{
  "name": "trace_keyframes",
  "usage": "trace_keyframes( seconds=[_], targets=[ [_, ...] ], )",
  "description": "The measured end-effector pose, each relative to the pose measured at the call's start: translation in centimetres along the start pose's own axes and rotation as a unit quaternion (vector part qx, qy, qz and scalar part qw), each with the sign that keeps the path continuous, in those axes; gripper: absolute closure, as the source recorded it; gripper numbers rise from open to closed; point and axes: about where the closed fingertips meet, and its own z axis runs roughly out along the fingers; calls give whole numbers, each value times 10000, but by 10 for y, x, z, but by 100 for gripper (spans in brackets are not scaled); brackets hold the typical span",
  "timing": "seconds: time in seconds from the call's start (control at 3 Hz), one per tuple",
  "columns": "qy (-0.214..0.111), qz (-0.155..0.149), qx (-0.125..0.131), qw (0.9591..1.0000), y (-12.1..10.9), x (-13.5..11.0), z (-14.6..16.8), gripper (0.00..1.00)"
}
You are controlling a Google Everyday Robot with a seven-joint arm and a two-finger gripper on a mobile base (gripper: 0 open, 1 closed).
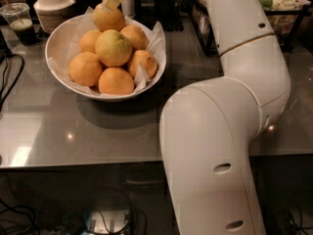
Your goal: Pick orange from white bowl
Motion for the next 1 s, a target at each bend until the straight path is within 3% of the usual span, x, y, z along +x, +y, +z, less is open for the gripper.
trace_keyframes(
  seconds=[0.33, 0.67, 1.0],
  targets=[
    [0, 0, 0, 10000, 0, 0, 0, 0],
    [0, 0, 0, 10000, 0, 0, 0, 0],
    [-6, 3, 5, 10000, -1, 0, 2, 15]
  ],
)
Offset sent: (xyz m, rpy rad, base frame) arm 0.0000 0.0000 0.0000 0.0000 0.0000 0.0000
